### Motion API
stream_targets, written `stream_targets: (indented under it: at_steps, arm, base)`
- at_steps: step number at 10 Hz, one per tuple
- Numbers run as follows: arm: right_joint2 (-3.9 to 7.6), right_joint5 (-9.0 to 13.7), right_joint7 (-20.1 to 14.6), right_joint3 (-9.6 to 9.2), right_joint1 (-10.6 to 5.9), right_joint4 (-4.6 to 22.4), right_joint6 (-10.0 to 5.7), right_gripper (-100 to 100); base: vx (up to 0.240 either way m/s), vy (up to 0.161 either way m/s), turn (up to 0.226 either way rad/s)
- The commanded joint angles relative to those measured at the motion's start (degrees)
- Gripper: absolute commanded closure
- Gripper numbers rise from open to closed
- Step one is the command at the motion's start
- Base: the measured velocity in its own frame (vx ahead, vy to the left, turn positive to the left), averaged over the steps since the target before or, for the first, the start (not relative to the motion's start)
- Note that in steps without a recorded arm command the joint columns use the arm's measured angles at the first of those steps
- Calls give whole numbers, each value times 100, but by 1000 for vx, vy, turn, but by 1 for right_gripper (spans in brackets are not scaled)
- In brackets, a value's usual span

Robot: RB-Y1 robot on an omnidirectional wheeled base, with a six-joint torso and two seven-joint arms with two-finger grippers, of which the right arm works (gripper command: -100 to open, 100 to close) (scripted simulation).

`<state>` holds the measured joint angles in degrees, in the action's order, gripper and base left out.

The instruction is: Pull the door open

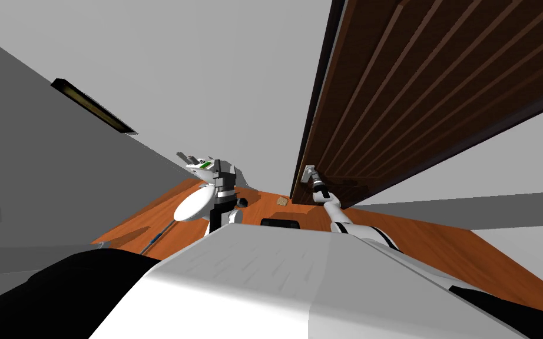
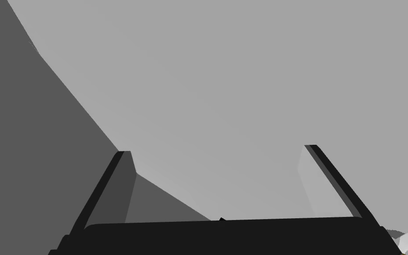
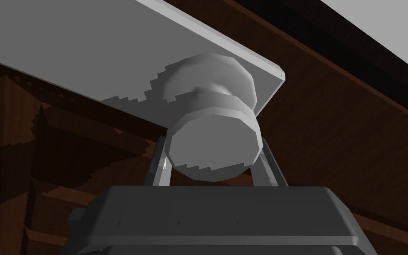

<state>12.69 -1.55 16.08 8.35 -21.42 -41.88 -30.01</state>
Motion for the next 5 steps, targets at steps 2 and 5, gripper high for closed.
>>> stream_targets:
  at_steps: [2,5]
  arm:
    - [2,383,-422,-22,22,-47,-6,100]
    - [16,562,-731,-24,42,-69,0,100]
  base:
    - [-63,-44,161]
    - [-52,-38,89]
